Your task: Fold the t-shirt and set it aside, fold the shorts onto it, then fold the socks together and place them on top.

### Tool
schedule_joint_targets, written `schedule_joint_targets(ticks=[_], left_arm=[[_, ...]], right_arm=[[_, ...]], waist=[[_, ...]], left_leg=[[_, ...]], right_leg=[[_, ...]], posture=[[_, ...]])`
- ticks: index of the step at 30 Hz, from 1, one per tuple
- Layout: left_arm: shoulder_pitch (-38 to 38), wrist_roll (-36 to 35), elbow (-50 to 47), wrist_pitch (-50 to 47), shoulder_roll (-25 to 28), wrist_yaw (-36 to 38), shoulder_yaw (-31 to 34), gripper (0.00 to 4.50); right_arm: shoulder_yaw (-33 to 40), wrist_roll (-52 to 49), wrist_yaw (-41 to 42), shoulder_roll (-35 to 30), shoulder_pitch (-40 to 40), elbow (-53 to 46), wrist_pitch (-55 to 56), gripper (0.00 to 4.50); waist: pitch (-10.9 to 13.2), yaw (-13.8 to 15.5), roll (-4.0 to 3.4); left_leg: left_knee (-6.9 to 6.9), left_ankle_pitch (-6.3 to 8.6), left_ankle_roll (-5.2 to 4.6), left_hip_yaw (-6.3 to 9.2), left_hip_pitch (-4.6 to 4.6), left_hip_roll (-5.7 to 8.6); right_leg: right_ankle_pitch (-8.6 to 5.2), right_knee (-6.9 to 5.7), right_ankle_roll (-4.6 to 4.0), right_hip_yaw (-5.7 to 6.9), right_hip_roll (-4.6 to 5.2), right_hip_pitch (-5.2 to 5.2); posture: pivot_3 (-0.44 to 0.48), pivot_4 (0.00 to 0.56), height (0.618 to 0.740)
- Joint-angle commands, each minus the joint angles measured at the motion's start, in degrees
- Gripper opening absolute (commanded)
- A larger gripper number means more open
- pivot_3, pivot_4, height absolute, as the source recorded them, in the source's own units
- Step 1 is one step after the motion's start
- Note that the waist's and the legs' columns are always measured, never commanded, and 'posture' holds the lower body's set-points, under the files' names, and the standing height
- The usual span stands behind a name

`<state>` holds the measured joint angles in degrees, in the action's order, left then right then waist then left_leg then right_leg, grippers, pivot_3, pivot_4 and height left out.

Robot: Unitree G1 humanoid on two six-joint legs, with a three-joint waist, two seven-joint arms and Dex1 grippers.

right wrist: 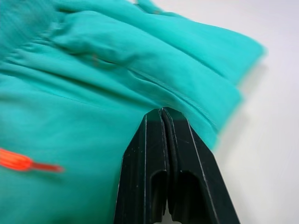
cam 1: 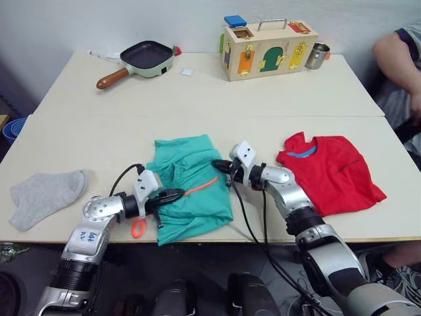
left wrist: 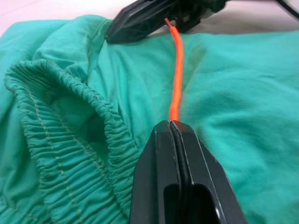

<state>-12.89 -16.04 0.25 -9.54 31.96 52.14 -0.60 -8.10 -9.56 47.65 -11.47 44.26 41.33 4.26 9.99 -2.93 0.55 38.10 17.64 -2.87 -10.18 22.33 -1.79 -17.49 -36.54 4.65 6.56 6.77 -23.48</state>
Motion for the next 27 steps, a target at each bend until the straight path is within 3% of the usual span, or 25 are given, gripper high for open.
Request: schedule_joint_targets(ticks=[1,7,16,19,21,24,27], left_arm=[[-2.1,-3.1,-2.0,0.6,-0.4,0.6,2.2,0.00],[-7.3,-3.4,-0.5,-2.0,-0.7,-1.9,3.4,0.00],[-7.3,3.1,9.8,-1.7,-1.2,-8.8,2.7,0.00],[-6.3,3.2,11.0,-0.3,-1.6,-8.8,2.9,0.00],[-5.7,2.5,10.0,1.8,-1.8,-7.7,3.0,0.00],[-5.0,-0.6,7.6,5.4,-2.7,-5.2,4.4,0.00],[-3.9,-3.2,6.7,6.9,-1.2,-0.8,5.7,0.00]], right_arm=[[2.0,-5.4,6.8,2.4,1.6,-5.4,1.4,0.05],[-1.0,-0.2,4.6,5.3,3.3,-3.7,0.3,0.05],[1.7,6.2,-11.2,6.9,8.2,13.3,6.4,0.05],[4.3,3.6,-7.5,5.9,7.8,13.3,5.7,0.05],[6.3,-0.7,-0.6,5.2,6.5,9.8,2.6,0.05],[9.7,-9.6,7.8,3.5,4.8,0.4,-10.9,0.05],[8.8,-12.7,11.9,-2.3,4.8,-7.5,-28.3,0.63]], waist=[[0.0,-0.1,-0.01],[0.0,-0.2,-0.01],[0.0,-0.3,-0.01],[0.0,-0.2,-0.01],[0.0,-0.3,-0.01],[0.0,-0.3,-0.02],[0.0,-0.2,-0.04]], left_leg=[[-0.01,-0.01,0.00,0.00,0.00,0.00],[0.00,-0.01,-0.01,0.01,0.03,0.00],[-0.01,-0.02,0.01,0.01,0.06,0.02],[0.00,-0.02,0.01,0.02,0.05,0.02],[0.00,-0.02,0.01,0.02,0.04,0.02],[-0.01,-0.02,0.01,0.03,0.05,0.00],[-0.01,-0.03,0.00,0.05,0.10,0.00]], right_leg=[[0.00,0.00,0.00,0.00,-0.01,0.00],[0.00,-0.02,0.00,0.02,-0.01,-0.01],[0.00,-0.02,0.00,0.03,-0.05,-0.04],[0.00,-0.03,0.00,0.02,-0.03,-0.01],[0.00,-0.03,0.00,0.01,-0.03,-0.01],[0.00,-0.02,0.00,0.00,-0.04,-0.02],[0.00,-0.02,0.00,0.00,-0.01,-0.05]], posture=[[0.000,0.150,0.740],[0.000,0.150,0.740],[0.000,0.150,0.740],[0.000,0.150,0.740],[0.000,0.150,0.740],[0.000,0.150,0.740],[0.000,0.150,0.740]])
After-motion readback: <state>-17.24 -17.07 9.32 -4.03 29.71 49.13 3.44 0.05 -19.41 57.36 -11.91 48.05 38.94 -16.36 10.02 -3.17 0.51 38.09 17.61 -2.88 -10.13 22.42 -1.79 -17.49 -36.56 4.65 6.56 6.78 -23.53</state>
